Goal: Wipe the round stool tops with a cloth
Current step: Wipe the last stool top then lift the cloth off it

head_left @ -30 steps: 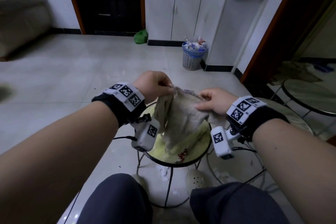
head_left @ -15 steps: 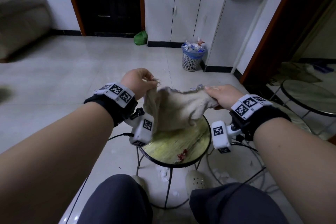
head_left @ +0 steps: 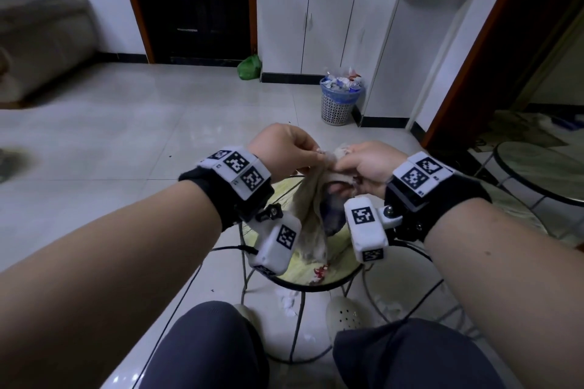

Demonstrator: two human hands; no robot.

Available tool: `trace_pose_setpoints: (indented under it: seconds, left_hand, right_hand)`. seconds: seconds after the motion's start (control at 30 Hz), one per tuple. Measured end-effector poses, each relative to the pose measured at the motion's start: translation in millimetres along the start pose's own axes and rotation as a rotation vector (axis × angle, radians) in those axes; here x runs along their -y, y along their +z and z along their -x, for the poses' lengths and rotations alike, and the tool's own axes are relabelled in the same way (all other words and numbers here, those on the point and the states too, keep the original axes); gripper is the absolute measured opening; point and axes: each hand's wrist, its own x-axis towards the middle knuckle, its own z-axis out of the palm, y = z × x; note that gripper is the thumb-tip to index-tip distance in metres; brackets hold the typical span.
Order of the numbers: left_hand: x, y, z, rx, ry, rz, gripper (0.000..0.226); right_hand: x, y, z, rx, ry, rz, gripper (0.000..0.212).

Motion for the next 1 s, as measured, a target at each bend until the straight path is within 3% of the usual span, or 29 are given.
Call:
trace_pose_setpoints:
  seconds: [0.17, 0.3, 0.4, 0.6, 0.67, 0.83, 0.93, 1.0]
  left_hand:
    - [-0.4, -1.2, -1.5, -0.064, 0.031, -0.027, 0.014]
    - [-3.7, 6.5, 1.7, -0.025, 0.09, -0.144, 0.008]
    - [-5.1, 8.9, 5.1, 0.021, 0.147, -0.321, 0.022]
    - [-4.9, 10.3, 2.6, 0.038, 0.303, -0.565, 0.041]
    - [-4.0, 10.6, -0.6, 0.009, 0.344, -0.593, 0.034]
    - [-3.0, 5.1, -8.9, -0.074, 0.278, -0.441, 0.015]
    - [-1.9, -5.7, -13.6, -0.138, 0.19, -0.241, 0.007]
    - [-0.6, -13.1, -17.3, -0.156, 0.164, -0.134, 0.02]
  right_hand:
    - [0.0, -3.5, 0.1, -0.074, 0.114, 0.207, 0.004]
    - [2.3, 0.2, 3.0, -0.024, 0.129, -0.157, 0.015]
    - [3.5, -5.9, 2.9, 0.069, 0.162, -0.388, 0.026]
    - [6.0, -9.6, 7.2, 0.251, 0.147, -0.445, 0.05]
    - [8.1, -6.2, 11.9, 0.257, 0.131, -0.494, 0.044]
    - [8.3, -12.1, 21.1, 0.187, 0.097, -0.428, 0.048]
    - [3.3, -26.9, 17.2, -0.09, 0.021, -0.093, 0.026]
    - [-2.2, -35.4, 16.7, -0.215, -0.082, 0.086, 0.008]
